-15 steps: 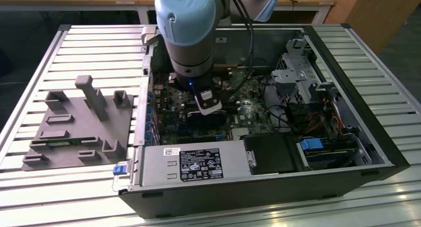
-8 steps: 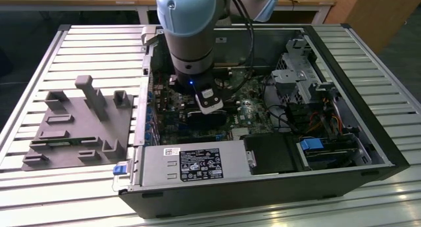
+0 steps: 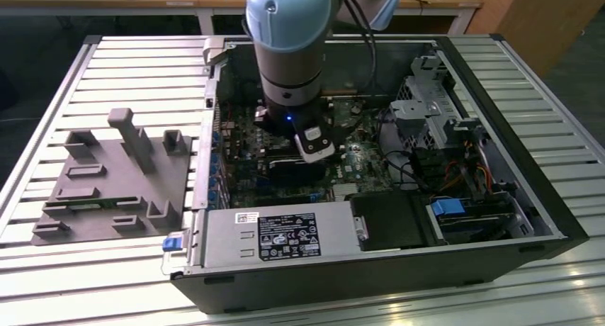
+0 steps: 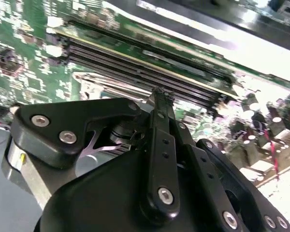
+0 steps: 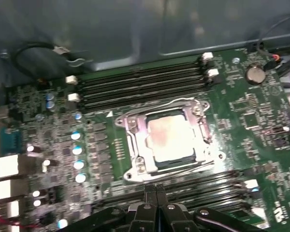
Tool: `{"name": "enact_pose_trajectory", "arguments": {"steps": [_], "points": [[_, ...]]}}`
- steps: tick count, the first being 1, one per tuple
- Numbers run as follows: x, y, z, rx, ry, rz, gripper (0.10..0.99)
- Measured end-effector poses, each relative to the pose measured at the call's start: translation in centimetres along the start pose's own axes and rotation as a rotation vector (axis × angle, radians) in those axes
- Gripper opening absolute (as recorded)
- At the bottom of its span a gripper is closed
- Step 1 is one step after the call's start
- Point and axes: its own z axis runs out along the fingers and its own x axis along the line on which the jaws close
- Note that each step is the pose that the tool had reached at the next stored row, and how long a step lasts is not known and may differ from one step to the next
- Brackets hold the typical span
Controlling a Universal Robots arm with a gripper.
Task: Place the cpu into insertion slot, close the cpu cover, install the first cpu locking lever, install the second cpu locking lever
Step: 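Install the second cpu locking lever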
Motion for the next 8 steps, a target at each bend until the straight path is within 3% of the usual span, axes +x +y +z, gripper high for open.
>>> {"name": "enact_pose_trajectory", "arguments": {"steps": [4, 8], "points": [[-0.93, 0.21, 0.08, 0.003, 0.002, 0.001, 0.102], [-1.25, 0.55, 0.19, 0.019, 0.0004, 0.001, 0.102]]}}
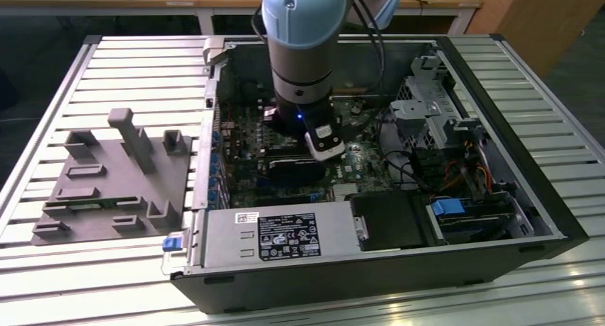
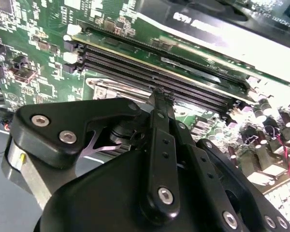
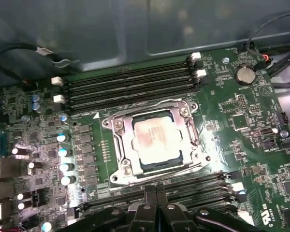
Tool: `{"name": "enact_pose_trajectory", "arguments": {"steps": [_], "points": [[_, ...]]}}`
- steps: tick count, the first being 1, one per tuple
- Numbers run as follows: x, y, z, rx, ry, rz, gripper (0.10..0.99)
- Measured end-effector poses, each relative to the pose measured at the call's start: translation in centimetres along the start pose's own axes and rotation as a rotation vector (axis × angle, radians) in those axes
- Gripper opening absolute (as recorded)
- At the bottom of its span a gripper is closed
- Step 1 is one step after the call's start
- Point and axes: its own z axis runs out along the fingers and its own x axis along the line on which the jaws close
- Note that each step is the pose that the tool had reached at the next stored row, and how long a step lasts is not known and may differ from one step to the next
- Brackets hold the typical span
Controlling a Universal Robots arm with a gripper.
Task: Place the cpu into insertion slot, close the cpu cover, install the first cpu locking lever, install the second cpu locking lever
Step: 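Install the second cpu locking lever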
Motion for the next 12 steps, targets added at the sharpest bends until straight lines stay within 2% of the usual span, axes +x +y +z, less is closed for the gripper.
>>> {"name": "enact_pose_trajectory", "arguments": {"steps": [7, 9, 12], "points": [[-0.49, 0.71, 0.2, 0.057, -0.0062, -0.003, 0.102], [-0.58, 1.07, 0.3, 0.069, -0.0079, -0.004, 0.102], [-0.63, 1.92, 0.53, 0.079, -0.0099, -0.004, 0.102]]}}
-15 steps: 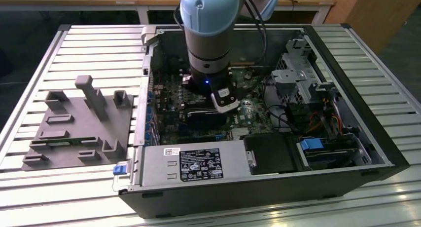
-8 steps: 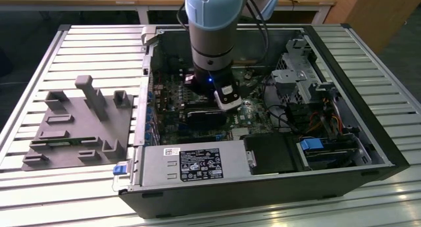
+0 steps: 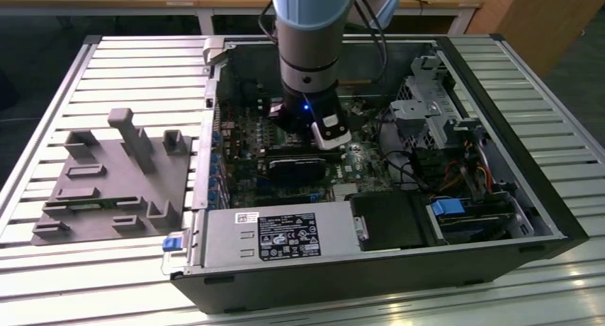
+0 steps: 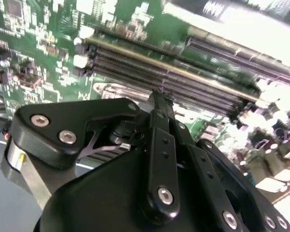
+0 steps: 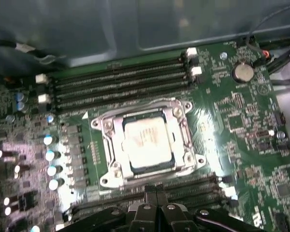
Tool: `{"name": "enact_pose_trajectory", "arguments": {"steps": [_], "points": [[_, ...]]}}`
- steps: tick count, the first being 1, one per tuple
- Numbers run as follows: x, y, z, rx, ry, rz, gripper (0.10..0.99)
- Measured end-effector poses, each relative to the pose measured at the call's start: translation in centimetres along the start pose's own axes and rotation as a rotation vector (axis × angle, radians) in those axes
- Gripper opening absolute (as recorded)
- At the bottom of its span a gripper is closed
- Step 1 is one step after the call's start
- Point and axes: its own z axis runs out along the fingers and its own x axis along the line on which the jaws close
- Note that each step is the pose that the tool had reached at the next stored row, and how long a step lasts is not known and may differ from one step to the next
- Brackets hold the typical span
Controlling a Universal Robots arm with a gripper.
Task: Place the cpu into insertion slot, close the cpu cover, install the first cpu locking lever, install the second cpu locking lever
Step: 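Install the second cpu locking lever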
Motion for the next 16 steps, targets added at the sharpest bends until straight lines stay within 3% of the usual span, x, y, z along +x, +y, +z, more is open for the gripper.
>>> {"name": "enact_pose_trajectory", "arguments": {"steps": [8, 16], "points": [[0.26, 2.49, 0.45, 0.023, -0.0048, -0.002, 0.102], [0.63, 4.28, 0.76, 0.029, -0.0064, -0.002, 0.102]]}}
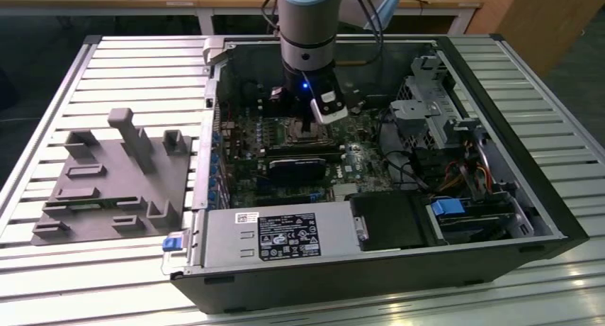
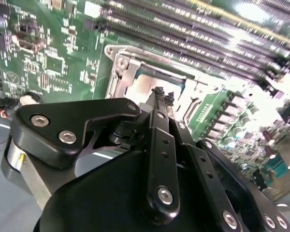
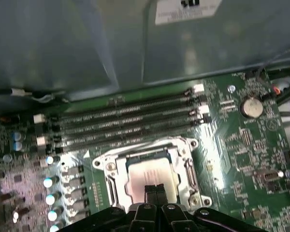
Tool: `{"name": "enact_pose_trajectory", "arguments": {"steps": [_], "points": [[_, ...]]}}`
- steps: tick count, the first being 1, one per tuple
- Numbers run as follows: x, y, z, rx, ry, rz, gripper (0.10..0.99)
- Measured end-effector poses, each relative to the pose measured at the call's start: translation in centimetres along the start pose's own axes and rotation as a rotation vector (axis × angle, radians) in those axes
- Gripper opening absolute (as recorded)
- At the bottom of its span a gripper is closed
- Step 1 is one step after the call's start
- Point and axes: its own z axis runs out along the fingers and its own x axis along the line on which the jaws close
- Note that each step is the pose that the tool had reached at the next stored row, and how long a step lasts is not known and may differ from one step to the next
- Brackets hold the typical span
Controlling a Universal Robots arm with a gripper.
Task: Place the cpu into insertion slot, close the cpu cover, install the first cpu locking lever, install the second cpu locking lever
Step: 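Install the second cpu locking lever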
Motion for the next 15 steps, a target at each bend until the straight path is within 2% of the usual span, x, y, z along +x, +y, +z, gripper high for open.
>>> {"name": "enact_pose_trajectory", "arguments": {"steps": [4, 12, 15], "points": [[0.09, 0.42, -0.02, 0.001, -0.0002, 0.0, 0.102], [0.05, 0.77, -1.5, 0.008, -0.0017, -0.001, 0.102], [0.05, 0.79, -1.55, 0.009, -0.0021, -0.001, 0.102]]}}
